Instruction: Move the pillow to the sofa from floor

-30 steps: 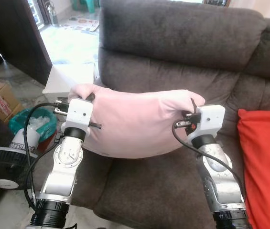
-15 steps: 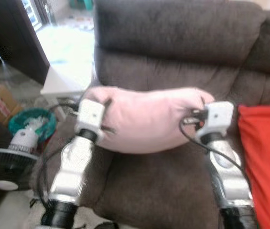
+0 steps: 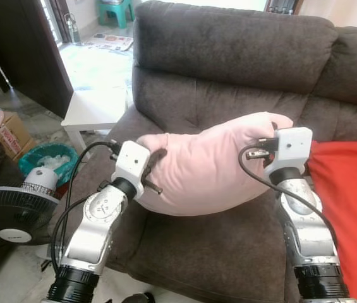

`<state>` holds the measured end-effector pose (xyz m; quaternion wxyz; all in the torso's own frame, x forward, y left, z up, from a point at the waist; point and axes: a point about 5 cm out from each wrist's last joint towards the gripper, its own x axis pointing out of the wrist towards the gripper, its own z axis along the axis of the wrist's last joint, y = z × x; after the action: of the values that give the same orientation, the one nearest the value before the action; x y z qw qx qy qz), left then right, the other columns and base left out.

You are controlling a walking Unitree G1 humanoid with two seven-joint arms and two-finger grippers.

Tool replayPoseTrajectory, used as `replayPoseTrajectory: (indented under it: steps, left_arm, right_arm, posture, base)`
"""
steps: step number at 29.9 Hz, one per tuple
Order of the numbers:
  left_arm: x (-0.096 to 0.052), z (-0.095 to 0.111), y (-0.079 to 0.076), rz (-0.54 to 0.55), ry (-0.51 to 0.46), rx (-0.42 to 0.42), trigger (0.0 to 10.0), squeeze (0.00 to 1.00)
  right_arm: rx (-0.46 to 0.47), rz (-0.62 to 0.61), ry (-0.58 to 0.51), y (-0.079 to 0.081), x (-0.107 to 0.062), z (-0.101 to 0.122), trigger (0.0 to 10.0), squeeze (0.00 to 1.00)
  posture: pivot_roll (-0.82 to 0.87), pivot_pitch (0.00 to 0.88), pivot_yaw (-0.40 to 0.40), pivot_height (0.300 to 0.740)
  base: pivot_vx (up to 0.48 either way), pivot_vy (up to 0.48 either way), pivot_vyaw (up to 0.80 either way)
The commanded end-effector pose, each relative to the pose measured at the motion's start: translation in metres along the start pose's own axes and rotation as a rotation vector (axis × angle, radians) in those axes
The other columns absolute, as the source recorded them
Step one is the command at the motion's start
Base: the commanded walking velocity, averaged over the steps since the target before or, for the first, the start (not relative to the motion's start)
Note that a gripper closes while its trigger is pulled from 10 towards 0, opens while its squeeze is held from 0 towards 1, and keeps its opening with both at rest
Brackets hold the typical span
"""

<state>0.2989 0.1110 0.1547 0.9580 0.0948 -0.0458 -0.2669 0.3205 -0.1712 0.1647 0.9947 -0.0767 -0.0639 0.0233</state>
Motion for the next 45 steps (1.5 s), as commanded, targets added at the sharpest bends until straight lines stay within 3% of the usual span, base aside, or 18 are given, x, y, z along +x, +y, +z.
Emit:
replayPoseTrajectory:
  steps: [1, 5, 10, 16, 29, 45]
  left_arm:
    - [0.002, 0.015, -0.015, -0.125, -0.050, 0.012, 10.0, 0.00]
    - [-0.001, 0.014, -0.016, -0.157, -0.029, 0.018, 10.0, 0.00]
    - [-0.004, 0.010, -0.019, -0.198, 0.010, 0.014, 10.0, 0.00]
    - [-0.009, 0.008, -0.025, -0.257, 0.048, 0.002, 10.0, 0.00]
    - [-0.012, 0.000, -0.027, -0.272, 0.095, -0.008, 10.0, 0.00]
    - [-0.016, 0.003, -0.039, -0.386, 0.111, -0.023, 10.0, 0.00]
  right_arm:
    - [-0.015, 0.106, -0.038, 0.018, 0.008, 0.016, 10.0, 0.00]
    - [-0.019, 0.177, -0.019, 0.026, 0.009, 0.016, 10.0, 0.00]
    - [-0.116, 0.360, -0.013, 0.046, 0.002, 0.015, 10.0, 0.00]
    - [-0.133, 0.428, 0.010, 0.049, -0.001, 0.018, 10.0, 0.00]
    - [-0.148, 0.451, -0.002, 0.052, -0.001, 0.020, 10.0, 0.00]
    - [-0.155, 0.610, -0.112, 0.068, -0.010, 0.038, 10.0, 0.00]
  posture:
    - [0.15, 0.069, -0.034, 0.740]
    - [0.15, 0.069, -0.035, 0.740]
    - [0.14, 0.074, -0.039, 0.740]
    - [0.14, 0.078, -0.040, 0.740]
    - [0.14, 0.080, -0.042, 0.740]
    - [0.15, 0.081, -0.043, 0.740]
  base:
    - [0.000, 0.000, 0.00]
    - [0.000, 0.000, 0.00]
    - [0.000, 0.000, 0.00]
    - [0.000, 0.000, 0.00]
    - [0.000, 0.000, 0.00]
    - [0.000, 0.000, 0.00]
